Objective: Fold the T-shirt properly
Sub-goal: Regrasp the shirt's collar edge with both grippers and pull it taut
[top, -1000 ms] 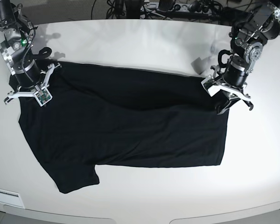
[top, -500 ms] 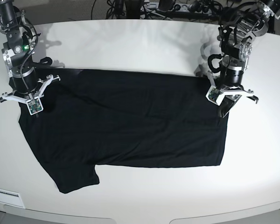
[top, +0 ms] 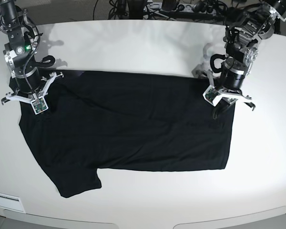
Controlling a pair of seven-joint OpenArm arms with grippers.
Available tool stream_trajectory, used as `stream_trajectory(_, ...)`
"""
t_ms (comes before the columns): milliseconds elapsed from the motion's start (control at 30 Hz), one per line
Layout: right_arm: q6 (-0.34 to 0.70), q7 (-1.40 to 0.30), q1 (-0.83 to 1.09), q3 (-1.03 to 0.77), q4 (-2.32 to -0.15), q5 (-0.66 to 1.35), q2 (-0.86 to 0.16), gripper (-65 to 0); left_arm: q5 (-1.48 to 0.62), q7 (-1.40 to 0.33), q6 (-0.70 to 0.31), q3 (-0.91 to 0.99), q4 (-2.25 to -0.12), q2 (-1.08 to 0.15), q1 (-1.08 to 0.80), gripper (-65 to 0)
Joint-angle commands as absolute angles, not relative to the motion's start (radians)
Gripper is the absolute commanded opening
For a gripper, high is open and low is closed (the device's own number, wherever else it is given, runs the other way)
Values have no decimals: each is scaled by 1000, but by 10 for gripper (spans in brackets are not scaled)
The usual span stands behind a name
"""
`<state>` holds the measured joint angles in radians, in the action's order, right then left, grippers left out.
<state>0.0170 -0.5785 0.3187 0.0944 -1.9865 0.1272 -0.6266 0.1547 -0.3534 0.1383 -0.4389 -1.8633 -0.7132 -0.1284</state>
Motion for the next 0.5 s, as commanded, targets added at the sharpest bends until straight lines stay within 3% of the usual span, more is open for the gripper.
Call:
stream_trajectory(0,19,-557,313,84,-1980,136,-633,-650,152,-334,126,-430,-1876,-728,-98,-650)
stream_trajectory(300,159,-582,302,84,-1745,189,-556,-650,74,-382,-70,-430,-1764,-698,-41,-650)
stream_trajectory(467,181,-672,305,84,-1715,191,-550,-650,-6,-607,-250,-430,-1665,-653,-2,-650)
